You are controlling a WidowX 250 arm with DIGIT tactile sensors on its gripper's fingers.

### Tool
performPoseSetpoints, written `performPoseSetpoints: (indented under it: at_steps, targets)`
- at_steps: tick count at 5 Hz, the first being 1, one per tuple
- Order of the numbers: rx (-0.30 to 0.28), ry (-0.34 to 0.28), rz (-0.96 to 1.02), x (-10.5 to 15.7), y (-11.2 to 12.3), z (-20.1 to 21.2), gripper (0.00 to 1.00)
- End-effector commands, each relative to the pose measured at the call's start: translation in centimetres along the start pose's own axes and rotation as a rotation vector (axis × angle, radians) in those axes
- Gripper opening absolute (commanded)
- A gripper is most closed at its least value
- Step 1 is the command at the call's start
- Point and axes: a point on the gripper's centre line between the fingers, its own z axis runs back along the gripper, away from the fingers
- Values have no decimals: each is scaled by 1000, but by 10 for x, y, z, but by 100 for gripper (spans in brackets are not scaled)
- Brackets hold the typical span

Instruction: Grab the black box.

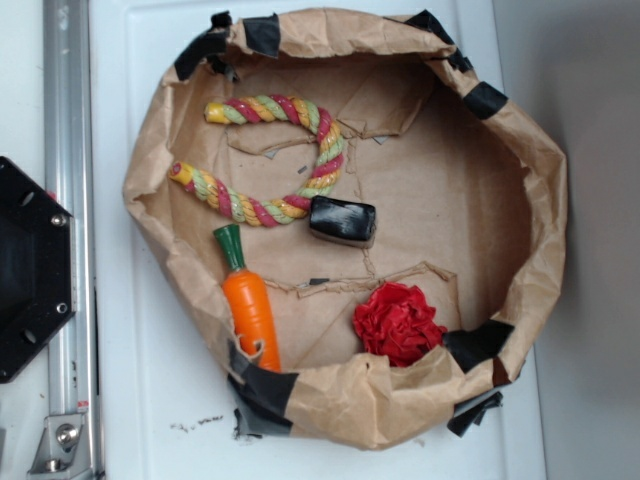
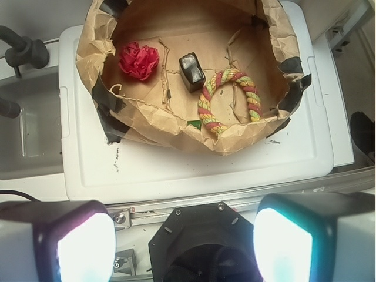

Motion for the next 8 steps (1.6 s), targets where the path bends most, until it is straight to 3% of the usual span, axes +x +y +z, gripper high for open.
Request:
performPoseSetpoints:
  at_steps: [1,2,3,4,5,6,7,8]
  targets:
    - [0,0,0,0,0,0,100]
    - [56,-67,-21,50,19,-7,100]
    - [60,-116,-55,96,31,-15,100]
    - [95,-100,-157,134,33,-61,100]
    - [116,11,-239,143,36,-117,100]
    - [105,167,-279,126,31,-168,100]
    - [22,227,-292,107,32,-171,100]
    - [22,227,-292,107,32,-171,100]
